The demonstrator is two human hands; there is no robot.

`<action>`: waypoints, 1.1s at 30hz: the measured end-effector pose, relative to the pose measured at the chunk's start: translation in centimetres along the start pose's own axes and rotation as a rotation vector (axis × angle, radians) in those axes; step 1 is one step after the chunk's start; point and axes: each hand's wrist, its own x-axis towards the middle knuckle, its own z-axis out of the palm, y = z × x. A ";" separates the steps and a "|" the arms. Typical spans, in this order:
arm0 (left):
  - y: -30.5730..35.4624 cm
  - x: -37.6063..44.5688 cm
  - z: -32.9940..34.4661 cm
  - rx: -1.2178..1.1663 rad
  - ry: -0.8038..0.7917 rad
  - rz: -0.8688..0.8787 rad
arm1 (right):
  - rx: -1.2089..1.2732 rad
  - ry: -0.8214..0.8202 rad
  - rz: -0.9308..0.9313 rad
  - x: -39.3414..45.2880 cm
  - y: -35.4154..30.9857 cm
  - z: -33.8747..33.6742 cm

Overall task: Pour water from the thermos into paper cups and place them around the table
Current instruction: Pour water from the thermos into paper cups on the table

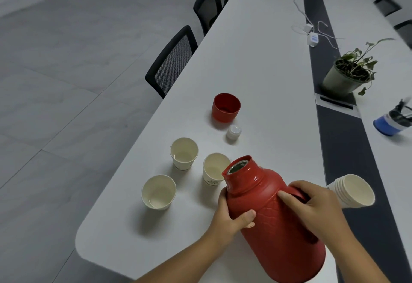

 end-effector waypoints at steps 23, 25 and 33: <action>-0.5 0.7 -0.1 -0.094 0.025 -0.040 | -0.117 -0.070 0.054 1.6 -0.9 0.3; -0.6 0.7 -0.1 -0.090 0.028 -0.044 | -0.122 -0.077 0.057 1.6 -1.0 0.4; -0.4 0.5 -0.1 -0.112 0.041 -0.037 | -0.134 -0.087 0.051 1.6 -1.0 0.3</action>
